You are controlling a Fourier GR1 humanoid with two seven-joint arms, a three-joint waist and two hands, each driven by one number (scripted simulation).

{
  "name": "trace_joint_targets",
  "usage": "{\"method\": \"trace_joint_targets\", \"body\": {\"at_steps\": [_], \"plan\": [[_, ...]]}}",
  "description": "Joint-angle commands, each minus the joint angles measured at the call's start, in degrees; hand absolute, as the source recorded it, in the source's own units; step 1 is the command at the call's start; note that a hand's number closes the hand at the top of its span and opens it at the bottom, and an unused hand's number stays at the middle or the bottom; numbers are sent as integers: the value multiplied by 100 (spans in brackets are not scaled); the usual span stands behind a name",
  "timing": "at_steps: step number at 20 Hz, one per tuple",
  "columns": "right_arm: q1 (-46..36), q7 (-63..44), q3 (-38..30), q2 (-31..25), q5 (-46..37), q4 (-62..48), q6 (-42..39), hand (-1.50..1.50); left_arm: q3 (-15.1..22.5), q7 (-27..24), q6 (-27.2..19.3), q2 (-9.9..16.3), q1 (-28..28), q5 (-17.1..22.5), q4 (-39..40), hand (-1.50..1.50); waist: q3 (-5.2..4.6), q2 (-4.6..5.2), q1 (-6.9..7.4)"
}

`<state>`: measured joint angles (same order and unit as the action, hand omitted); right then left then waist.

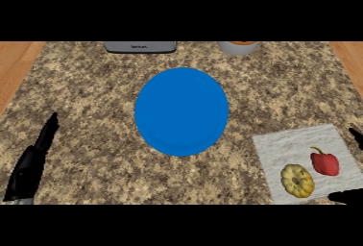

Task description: Pick the bell pepper from the placemat and place it in the plate

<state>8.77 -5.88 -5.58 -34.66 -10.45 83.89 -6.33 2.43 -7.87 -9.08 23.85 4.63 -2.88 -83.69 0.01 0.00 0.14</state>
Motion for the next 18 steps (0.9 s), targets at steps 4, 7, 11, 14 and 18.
{"method": "trace_joint_targets", "body": {"at_steps": [4,7,11,14,18], "plan": [[-177,173,-14,441,-593,-532,-136,-150,-338,-1,223,-147,-27,-221,-35,0,0,-1,-10],[-411,598,-337,237,-505,-1052,-438,-150,-298,325,191,-247,253,-331,-683,0,2,-4,3],[-626,468,-364,506,-871,-1136,-455,-150,-526,-82,553,-415,198,-401,-191,0,-1,-2,-8],[-629,784,-238,840,-1131,-1471,-138,-150,-612,-32,540,-441,328,-514,-425,0,0,-2,-2],[-1036,697,-387,844,-892,-1307,-339,150,-846,-324,738,-345,271,-421,-53,0,-2,-4,1]]}}
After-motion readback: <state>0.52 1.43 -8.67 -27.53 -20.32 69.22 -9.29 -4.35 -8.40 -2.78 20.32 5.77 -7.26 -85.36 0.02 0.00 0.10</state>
